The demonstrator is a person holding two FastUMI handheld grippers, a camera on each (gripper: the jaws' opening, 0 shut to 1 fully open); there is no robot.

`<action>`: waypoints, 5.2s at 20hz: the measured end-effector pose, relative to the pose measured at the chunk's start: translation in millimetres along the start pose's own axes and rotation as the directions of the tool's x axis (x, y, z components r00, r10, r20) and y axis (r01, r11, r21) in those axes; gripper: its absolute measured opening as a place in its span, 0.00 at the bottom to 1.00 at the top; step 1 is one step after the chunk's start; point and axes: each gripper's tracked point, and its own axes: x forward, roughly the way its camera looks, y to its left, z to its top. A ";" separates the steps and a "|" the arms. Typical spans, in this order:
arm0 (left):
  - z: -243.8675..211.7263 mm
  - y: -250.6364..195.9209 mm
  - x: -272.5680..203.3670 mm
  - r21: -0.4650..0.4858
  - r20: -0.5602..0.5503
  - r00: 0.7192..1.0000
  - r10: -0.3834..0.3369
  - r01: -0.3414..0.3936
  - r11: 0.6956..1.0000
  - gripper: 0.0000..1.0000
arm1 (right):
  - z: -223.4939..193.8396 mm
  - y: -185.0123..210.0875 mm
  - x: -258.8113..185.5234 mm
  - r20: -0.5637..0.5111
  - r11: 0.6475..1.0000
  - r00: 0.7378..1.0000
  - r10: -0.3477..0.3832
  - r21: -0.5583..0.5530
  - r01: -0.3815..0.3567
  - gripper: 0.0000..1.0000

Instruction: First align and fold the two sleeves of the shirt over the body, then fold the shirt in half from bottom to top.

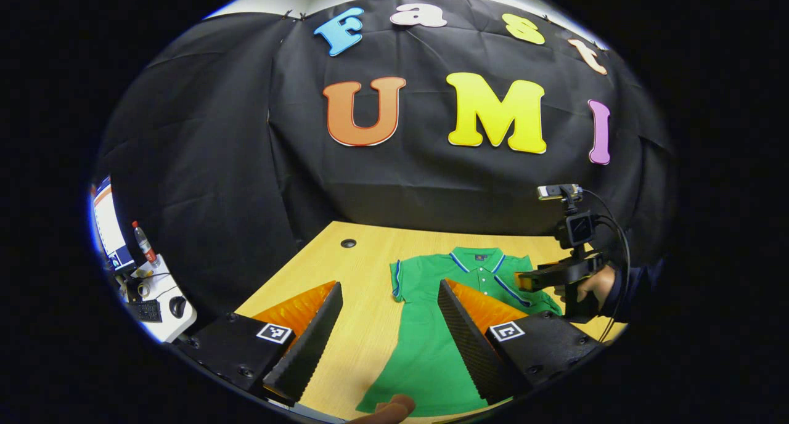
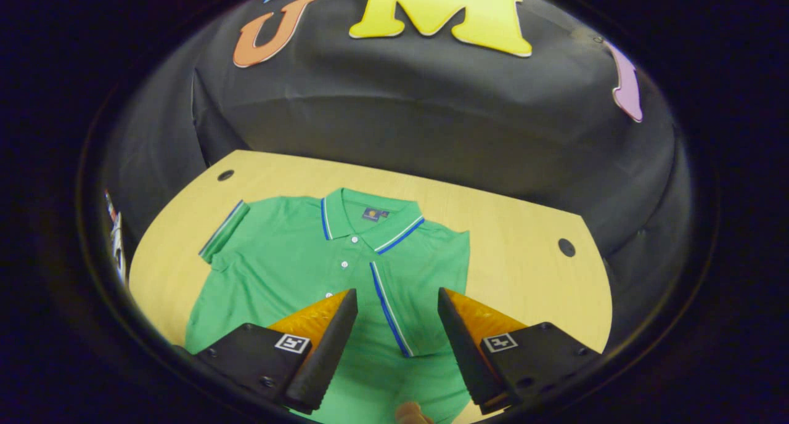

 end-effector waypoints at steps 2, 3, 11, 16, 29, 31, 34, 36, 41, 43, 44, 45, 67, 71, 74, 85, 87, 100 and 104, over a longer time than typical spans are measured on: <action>11.4 0.1 20.0 0.003 0.027 0.999 -0.030 0.030 1.000 1.00 | 19.3 -0.4 -35.9 0.063 1.000 0.998 0.010 0.022 -0.011 0.92; 15.8 2.8 31.4 0.005 0.040 0.998 -0.039 0.039 0.999 1.00 | 29.7 -3.6 -54.8 0.103 1.000 0.995 0.004 0.030 -0.007 0.93; -5.2 0.6 152.7 -0.037 -0.006 0.994 -0.105 0.104 0.994 1.00 | 63.5 -46.5 -177.6 0.256 0.983 0.958 -0.126 0.162 0.086 0.94; -42.1 -12.5 222.8 -0.054 -0.069 0.989 -0.135 0.131 0.990 1.00 | 64.0 -73.3 -237.8 0.278 0.953 0.930 -0.241 0.246 0.174 0.92; -113.9 -31.4 313.4 -0.076 -0.243 0.960 -0.139 0.124 0.989 1.00 | 78.8 -33.7 -347.8 0.417 0.942 0.855 -0.307 0.262 0.210 0.92; -117.7 -29.0 320.8 -0.041 -0.254 0.960 -0.122 0.115 0.993 0.99 | 75.8 -39.7 -344.9 0.402 0.940 0.859 -0.317 0.252 0.229 0.92; -125.4 -37.5 323.4 -0.042 -0.278 0.949 -0.150 0.144 0.989 0.88 | 67.6 -42.4 -338.0 0.366 0.938 0.875 -0.316 0.262 0.229 0.92; -131.0 -40.3 326.5 -0.050 -0.289 0.944 -0.157 0.148 0.988 0.82 | 63.7 -43.9 -334.6 0.352 0.939 0.882 -0.315 0.254 0.234 0.92; -138.6 -37.1 328.8 -0.116 -0.319 0.936 -0.151 0.119 0.986 0.74 | 55.7 -28.9 -315.8 0.315 0.953 0.910 -0.270 0.224 0.205 0.94; -144.2 -35.8 330.5 -0.146 -0.346 0.927 -0.144 0.099 0.984 0.74 | 53.2 -25.0 -309.7 0.302 0.954 0.917 -0.260 0.227 0.196 0.92; -146.3 -36.9 330.7 -0.156 -0.362 0.920 -0.150 0.098 0.983 0.71 | 51.6 -23.1 -307.9 0.296 0.955 0.921 -0.255 0.229 0.190 0.92; -146.3 -38.3 330.6 -0.163 -0.372 0.915 -0.157 0.103 0.981 0.71 | 50.9 -19.2 -305.7 0.292 0.956 0.924 -0.246 0.230 0.182 0.92; -130.4 -21.1 334.9 -0.020 -0.430 0.898 -0.097 0.098 0.995 0.03 | 47.6 -41.0 -297.7 0.340 0.982 0.930 -0.143 0.165 0.090 0.92; -105.1 -47.6 331.3 -0.012 -0.397 0.908 -0.131 0.137 0.990 0.03 | 55.5 -47.6 -299.1 0.361 0.987 0.924 -0.126 0.143 0.079 0.94; -101.8 -73.9 326.9 -0.010 -0.398 0.904 -0.157 0.167 0.986 0.03 | 55.9 -53.0 -297.8 0.362 0.987 0.925 -0.118 0.141 0.071 0.92; -112.5 -155.7 309.7 -0.065 -0.428 0.864 -0.265 0.263 0.963 0.04 | 30.1 -67.1 -290.5 0.309 0.985 0.944 -0.118 0.156 0.073 0.94; -114.4 -163.0 308.8 -0.062 -0.431 0.861 -0.269 0.269 0.961 0.04 | 26.3 -71.9 -289.6 0.303 0.983 0.945 -0.125 0.164 0.078 0.94; -111.3 -183.9 291.1 -0.143 -0.423 0.842 -0.335 0.303 0.942 0.28 | 0.4 -100.7 -274.0 0.248 0.967 0.959 -0.135 0.243 0.073 0.92; -84.2 -161.7 271.6 -0.115 -0.386 0.869 -0.310 0.288 0.951 0.74 | 1.0 -100.3 -269.5 0.257 0.967 0.958 -0.128 0.247 0.063 0.92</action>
